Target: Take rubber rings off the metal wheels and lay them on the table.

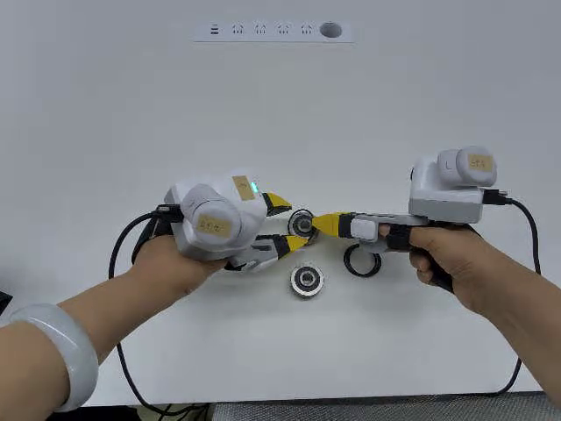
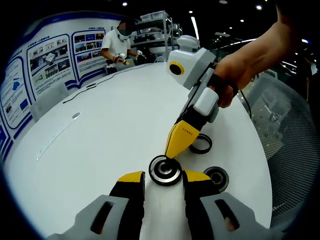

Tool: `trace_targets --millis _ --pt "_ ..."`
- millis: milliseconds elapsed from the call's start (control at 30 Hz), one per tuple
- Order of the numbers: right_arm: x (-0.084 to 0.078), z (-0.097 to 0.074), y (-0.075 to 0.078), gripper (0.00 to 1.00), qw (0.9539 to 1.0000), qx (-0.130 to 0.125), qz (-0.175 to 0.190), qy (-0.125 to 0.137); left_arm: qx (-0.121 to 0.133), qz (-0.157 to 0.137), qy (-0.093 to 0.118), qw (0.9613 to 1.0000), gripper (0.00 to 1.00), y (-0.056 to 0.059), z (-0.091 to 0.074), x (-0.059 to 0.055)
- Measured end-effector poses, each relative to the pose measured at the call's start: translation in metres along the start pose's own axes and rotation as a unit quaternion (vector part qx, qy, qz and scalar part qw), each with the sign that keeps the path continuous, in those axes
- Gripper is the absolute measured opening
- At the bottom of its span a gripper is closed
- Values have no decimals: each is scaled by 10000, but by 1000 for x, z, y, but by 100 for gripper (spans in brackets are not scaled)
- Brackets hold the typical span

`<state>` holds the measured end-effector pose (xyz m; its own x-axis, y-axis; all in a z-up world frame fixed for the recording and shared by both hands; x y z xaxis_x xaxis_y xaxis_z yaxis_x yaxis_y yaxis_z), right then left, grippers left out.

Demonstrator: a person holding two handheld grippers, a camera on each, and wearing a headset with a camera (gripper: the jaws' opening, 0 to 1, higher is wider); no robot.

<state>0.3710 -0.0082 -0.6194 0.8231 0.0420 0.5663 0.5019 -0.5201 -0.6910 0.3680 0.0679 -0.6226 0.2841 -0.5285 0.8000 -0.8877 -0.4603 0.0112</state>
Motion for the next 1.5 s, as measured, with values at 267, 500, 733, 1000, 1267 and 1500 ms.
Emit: trace_targets --millis 267,500,733,1000,1267,1500 --pt "2 -1 -6 2 10000 66 5 61 32 -52 86 9999 37 -1 -6 -2" --pt "5 -5 -14 2 9998 153 10 157 117 -139 163 9997 44 -6 -10 -3" --pt "3 -15 -19 2 9995 189 33 243 176 -208 178 9995 49 -9 -13 -6" --pt "-5 -34 -21 2 9988 152 193 416 203 -279 153 9993 53 -9 -19 -11" --pt "-22 -53 -10 2 9977 -69 440 502 115 -362 257 9989 55 -4 -24 -15" --pt "-32 -64 -1 2 9963 -234 622 538 155 -434 196 9987 56 -5 -28 -22"
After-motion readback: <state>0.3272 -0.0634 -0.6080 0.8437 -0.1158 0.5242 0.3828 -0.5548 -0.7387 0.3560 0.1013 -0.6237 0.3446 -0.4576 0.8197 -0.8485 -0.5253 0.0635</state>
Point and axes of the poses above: the centre of the closed fingertips' face, and the gripper's own axes: z roughly forward along the fingers, y roughly to its right, x roughly out of its top, the point moved 4 cm from there along -z, roughly backward along the fingers, and after that the axes turned 4 degrees about -z, right-handed, at the moved point
